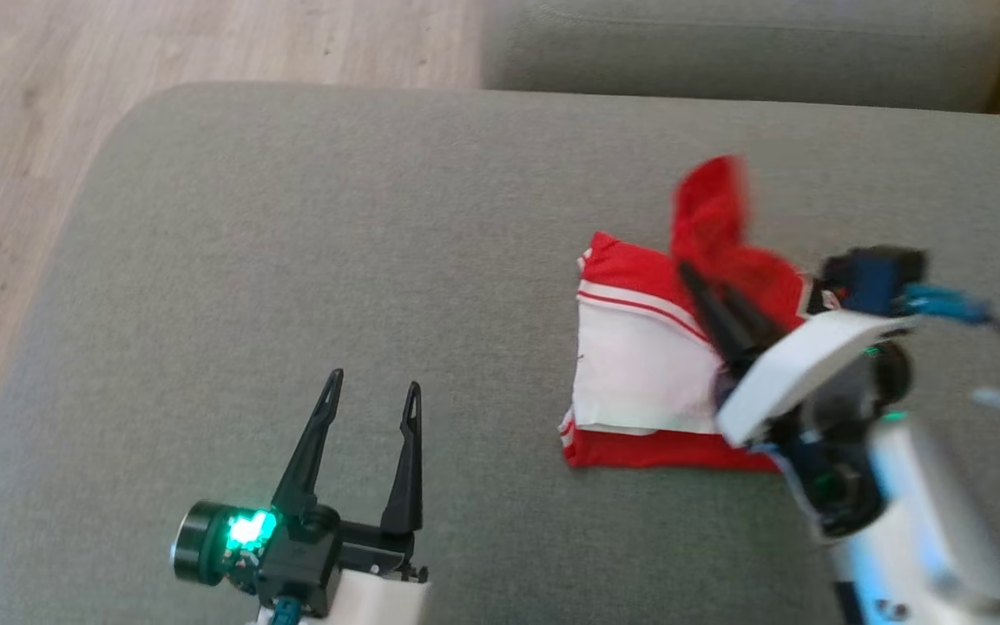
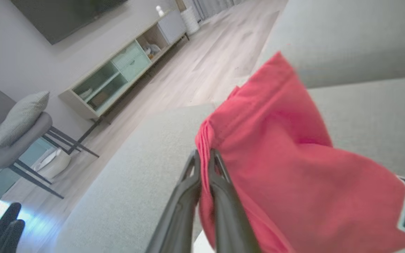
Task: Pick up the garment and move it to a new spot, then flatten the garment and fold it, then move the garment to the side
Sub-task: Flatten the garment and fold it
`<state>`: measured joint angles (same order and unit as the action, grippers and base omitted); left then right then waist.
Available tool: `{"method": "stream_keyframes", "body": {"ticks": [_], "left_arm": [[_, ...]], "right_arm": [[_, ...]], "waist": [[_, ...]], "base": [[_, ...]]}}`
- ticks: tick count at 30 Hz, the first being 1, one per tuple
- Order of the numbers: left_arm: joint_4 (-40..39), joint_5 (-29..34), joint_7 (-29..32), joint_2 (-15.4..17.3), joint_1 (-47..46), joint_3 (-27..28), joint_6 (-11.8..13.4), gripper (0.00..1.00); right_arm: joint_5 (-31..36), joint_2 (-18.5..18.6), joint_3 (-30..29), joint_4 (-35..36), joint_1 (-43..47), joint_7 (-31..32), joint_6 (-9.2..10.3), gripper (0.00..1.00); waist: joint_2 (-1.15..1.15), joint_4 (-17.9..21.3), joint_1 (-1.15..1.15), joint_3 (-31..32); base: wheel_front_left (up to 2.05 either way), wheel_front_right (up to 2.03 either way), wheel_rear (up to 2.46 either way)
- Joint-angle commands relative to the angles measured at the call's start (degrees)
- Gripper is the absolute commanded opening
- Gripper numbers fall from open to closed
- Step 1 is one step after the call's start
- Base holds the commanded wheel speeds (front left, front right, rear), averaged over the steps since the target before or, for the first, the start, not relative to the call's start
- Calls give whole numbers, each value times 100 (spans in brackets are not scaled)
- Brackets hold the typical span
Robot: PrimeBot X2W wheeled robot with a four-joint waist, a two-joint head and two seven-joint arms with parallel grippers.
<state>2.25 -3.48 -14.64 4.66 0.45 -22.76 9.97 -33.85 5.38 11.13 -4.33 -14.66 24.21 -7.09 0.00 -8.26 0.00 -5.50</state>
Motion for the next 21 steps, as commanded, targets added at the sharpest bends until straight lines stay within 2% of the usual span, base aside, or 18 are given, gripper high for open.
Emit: {"method": "stream_keyframes", "body": {"ticks": [1, 5, 6, 7, 8, 14, 17, 21], "left_arm": [[-164, 25, -36, -74, -187, 173, -38, 100], [-64, -23, -36, -113, -218, 130, -110, 100], [-46, -24, -36, -121, -239, 116, -130, 100], [-35, -21, -36, -127, -261, 111, -140, 100], [-21, -19, -36, -133, -276, 116, -142, 100], [69, -27, -36, -150, -218, 224, -138, 100], [93, -28, -36, -154, -119, 301, -119, 100], [131, -106, -36, -159, 51, 370, -185, 100]], "right_arm": [[137, -118, 234, -30, -305, -229, -40, 0], [290, -231, 499, -843, -511, -693, -40, 0], [302, -240, 525, -1051, -564, -811, -40, 3], [196, -244, 575, -1229, -611, -953, -40, 48], [65, -245, 656, -1391, -657, -1095, -40, 100], [-667, -248, 1046, -1831, -720, -1923, -40, 100], [-527, -233, 1036, -1759, -616, -2378, -40, 100], [-267, 170, 987, -1472, -217, -3059, -40, 100]], "waist": [[0, -121, 0, -96], [0, -301, 0, -208], [0, -341, 0, -227], [0, -385, 0, -242], [0, -415, 0, -241], [0, -438, 0, -73], [0, -329, 0, 109], [0, -129, 0, 392]], "base": [[0, 0, 0], [0, 0, 0], [0, 0, 0], [0, 0, 0], [0, 0, 0], [0, 0, 0], [0, 0, 0], [0, 0, 0]]}}
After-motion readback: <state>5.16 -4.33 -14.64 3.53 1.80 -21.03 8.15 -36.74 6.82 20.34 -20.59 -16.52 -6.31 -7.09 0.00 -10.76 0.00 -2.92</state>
